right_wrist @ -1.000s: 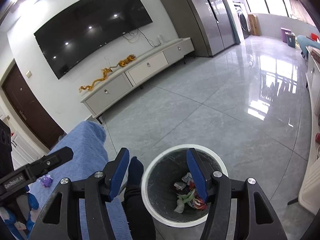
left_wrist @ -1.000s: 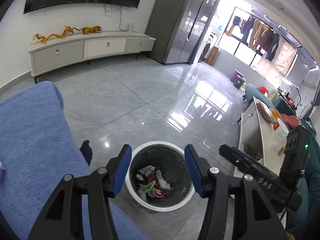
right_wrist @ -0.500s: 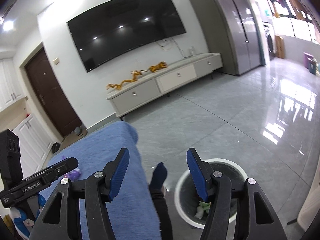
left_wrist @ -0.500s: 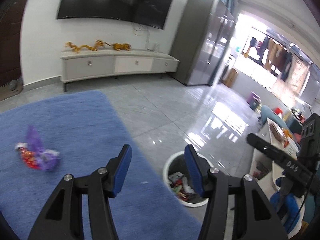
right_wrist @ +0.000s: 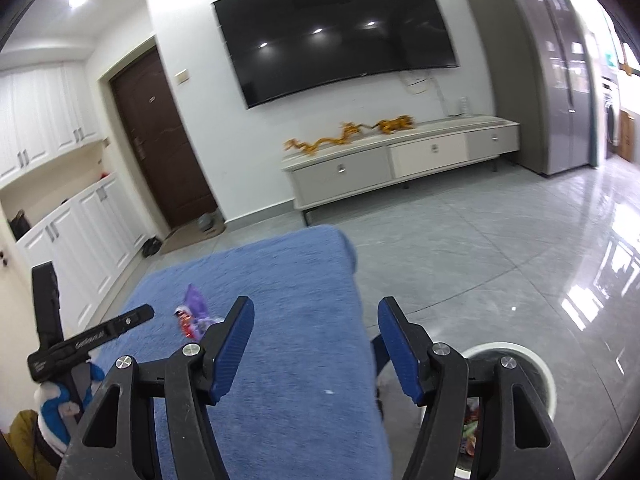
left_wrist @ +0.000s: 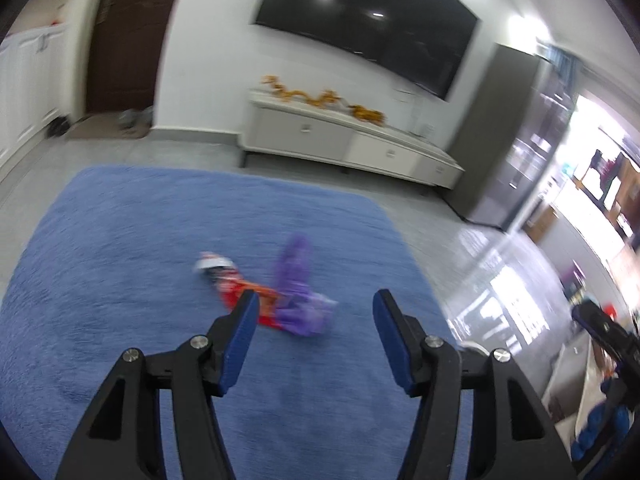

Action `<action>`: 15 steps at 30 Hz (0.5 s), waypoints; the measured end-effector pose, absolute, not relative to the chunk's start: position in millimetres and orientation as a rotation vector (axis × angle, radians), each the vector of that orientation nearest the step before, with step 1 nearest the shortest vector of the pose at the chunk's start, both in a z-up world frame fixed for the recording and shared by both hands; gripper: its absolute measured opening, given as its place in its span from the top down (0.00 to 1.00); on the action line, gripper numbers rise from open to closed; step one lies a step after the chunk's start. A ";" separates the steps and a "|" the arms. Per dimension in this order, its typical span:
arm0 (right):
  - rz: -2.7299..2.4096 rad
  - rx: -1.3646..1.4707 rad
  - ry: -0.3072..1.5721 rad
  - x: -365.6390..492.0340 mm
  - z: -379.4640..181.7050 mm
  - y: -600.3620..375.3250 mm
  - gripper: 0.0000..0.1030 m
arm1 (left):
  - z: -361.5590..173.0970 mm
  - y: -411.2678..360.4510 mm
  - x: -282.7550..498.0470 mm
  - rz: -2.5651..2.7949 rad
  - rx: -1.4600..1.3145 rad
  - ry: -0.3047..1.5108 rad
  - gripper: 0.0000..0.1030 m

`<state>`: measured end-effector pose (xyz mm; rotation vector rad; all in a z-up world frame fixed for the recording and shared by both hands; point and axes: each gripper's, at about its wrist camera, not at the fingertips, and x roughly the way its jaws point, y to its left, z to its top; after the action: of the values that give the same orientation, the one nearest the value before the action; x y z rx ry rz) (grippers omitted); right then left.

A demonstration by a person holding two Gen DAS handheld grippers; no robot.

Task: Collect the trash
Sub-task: 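Move both open tools back over the last items on the rug, then grasp the red snack wrapper with the left tool while the right tool grasps the purple bag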

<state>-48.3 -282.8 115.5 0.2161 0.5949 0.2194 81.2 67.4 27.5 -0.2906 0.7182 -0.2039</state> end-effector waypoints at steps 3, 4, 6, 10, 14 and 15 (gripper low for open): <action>0.274 0.197 0.623 -32.4 107.4 -263.2 0.38 | 16.0 91.5 94.7 -0.146 -0.325 0.737 0.45; 0.294 0.188 0.635 -25.5 104.0 -254.8 0.38 | 10.4 100.1 96.0 -0.130 -0.335 0.746 0.45; 0.331 0.171 0.659 -13.5 97.3 -237.9 0.37 | -0.1 111.2 107.5 -0.105 -0.366 0.776 0.45; 0.421 0.131 0.717 14.5 80.3 -198.8 0.37 | -20.2 119.6 133.7 -0.101 -0.426 0.835 0.45; 0.502 0.087 0.769 35.5 61.1 -167.4 0.35 | -34.1 118.5 157.6 -0.106 -0.446 0.877 0.45; 0.518 0.078 0.778 38.4 56.5 -161.1 0.34 | -36.2 117.2 162.3 -0.104 -0.443 0.886 0.45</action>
<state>38.4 -161.1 56.5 0.0781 0.7780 0.5178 162.3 117.2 -36.2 -0.4432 0.8855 -0.1037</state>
